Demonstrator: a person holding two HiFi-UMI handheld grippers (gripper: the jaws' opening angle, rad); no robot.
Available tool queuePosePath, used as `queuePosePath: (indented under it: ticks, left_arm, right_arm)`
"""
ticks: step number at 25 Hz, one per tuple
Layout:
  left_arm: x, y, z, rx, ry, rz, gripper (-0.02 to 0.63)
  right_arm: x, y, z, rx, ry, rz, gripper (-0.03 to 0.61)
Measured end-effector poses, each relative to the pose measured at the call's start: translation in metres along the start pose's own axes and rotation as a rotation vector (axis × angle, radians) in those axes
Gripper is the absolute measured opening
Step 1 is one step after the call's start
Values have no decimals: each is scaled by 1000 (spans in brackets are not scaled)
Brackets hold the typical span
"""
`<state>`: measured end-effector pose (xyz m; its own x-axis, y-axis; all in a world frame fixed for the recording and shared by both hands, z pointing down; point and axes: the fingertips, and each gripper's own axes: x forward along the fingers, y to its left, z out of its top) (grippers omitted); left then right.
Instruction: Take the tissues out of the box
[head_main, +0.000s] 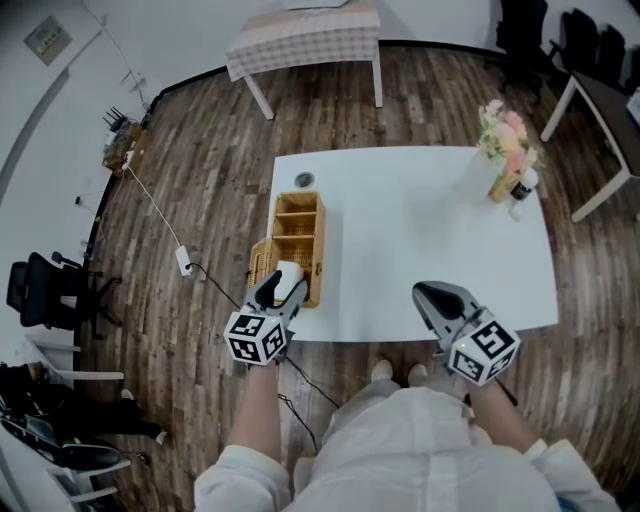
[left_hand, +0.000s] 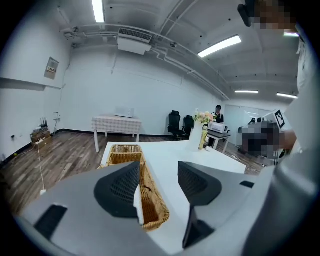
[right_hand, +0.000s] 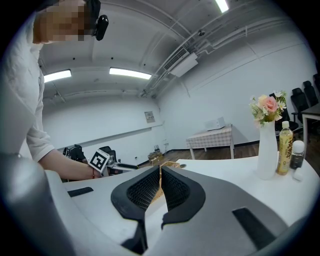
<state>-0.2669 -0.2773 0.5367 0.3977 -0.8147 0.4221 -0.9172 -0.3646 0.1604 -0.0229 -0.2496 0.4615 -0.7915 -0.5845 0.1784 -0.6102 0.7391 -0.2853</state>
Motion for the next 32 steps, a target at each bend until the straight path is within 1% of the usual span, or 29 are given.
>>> queuePosePath:
  ticks: [2, 6, 12, 16, 21, 26, 32]
  left_arm:
    - [2, 7, -5, 0, 21, 19, 241]
    - [10, 17, -15, 2, 62, 38, 257]
    - [20, 35, -35, 20, 151, 78, 299]
    - [25, 46, -45, 15, 209, 104, 305]
    - [33, 55, -65, 13, 323, 128, 305]
    - [38, 59, -82, 81, 471, 154, 322]
    - [47, 63, -99, 109, 593, 161, 331]
  right_arm:
    - [1, 0, -2, 1, 7, -1, 34]
    - [3, -1, -6, 4, 19, 2, 34]
    - [5, 0, -10, 0, 32, 2, 34]
    - [4, -1, -11, 3, 36, -10, 34]
    - [0, -7, -15, 17, 43, -26, 34]
    - [0, -8, -15, 21, 41, -34, 34]
    - [-1, -14, -17, 27, 41, -43, 34]
